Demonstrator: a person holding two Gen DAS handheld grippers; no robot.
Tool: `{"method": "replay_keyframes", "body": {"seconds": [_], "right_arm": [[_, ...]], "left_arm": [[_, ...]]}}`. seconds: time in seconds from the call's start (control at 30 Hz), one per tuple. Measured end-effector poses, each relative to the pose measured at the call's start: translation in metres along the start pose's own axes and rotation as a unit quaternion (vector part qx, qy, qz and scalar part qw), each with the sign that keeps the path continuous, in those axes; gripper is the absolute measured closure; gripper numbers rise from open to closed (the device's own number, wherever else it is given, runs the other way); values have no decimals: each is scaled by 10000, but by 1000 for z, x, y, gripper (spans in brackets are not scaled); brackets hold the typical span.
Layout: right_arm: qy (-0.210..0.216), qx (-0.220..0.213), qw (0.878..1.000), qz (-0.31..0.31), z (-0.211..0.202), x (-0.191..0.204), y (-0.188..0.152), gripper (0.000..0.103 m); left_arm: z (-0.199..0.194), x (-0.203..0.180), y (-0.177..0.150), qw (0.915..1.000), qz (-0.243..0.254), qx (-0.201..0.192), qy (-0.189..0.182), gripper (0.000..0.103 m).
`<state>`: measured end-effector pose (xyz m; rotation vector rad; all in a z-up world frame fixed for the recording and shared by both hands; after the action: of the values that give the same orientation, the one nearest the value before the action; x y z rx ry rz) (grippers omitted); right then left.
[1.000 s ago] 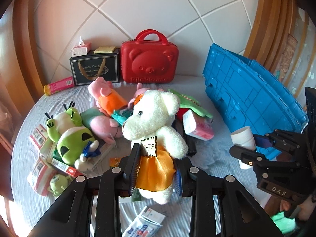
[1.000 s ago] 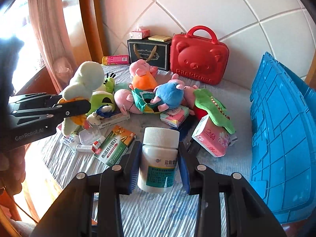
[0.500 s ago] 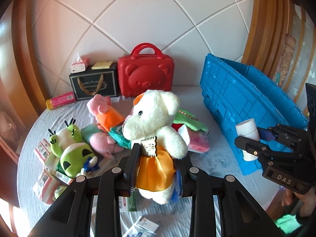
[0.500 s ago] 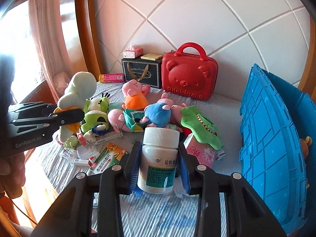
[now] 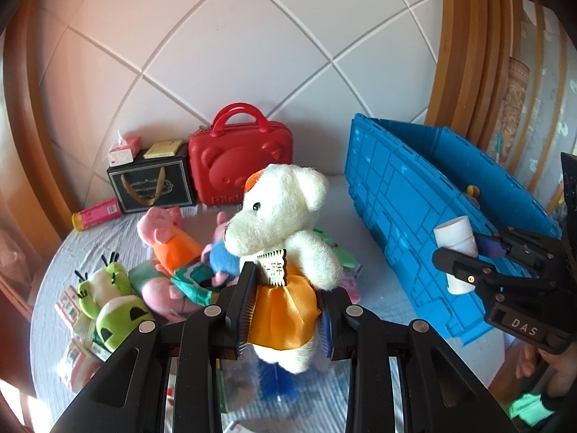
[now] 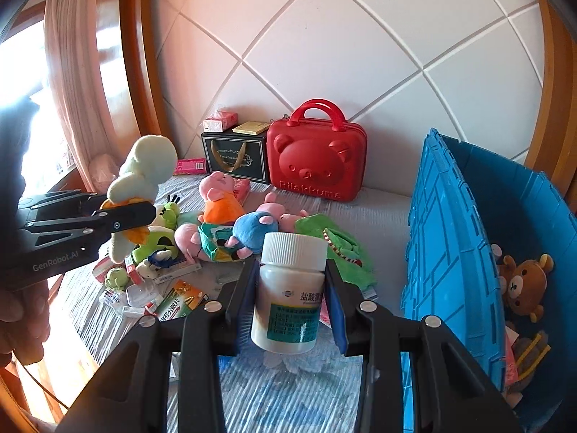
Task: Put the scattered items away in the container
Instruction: 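Lift the teddy bear and pill bottle and carry both over the blue bin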
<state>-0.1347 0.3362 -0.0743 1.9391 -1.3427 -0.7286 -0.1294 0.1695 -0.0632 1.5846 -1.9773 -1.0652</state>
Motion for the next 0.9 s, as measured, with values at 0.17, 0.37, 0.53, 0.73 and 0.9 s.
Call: {"method": "replay_keyframes", "body": {"seconds": [0.17, 0.37, 0.53, 0.73, 0.9], "right_arm": [[-61, -80, 9999, 61, -10, -28, 4, 68], [-141, -131, 9997, 145, -19, -60, 5, 68], [-202, -114, 9994, 257, -26, -88, 2, 68], [-307, -184, 9983, 452, -38, -124, -2, 68], [-423, -263, 9968, 624, -47, -156, -4, 68]], "left_arm": [[13, -30, 14, 9999, 87, -32, -121, 74], [30, -66, 27, 9996, 179, -59, -229, 74], [42, -101, 38, 9989, 302, -90, -335, 74], [51, -137, 49, 9979, 472, -95, -441, 74], [60, -168, 58, 9965, 630, -88, -545, 74]]}}
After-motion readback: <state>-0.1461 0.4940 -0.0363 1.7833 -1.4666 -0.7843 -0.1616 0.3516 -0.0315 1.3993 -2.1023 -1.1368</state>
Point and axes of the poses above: each gripper's, at about its wrist camera, not at the fingertips, and z roughly the way its jaws point, x to its left, y to its top, the point moved 4 cm from there along z, roughly the way its jaws point, and after that the axes turned 9 degrees about -y, right-handed, at the moved point
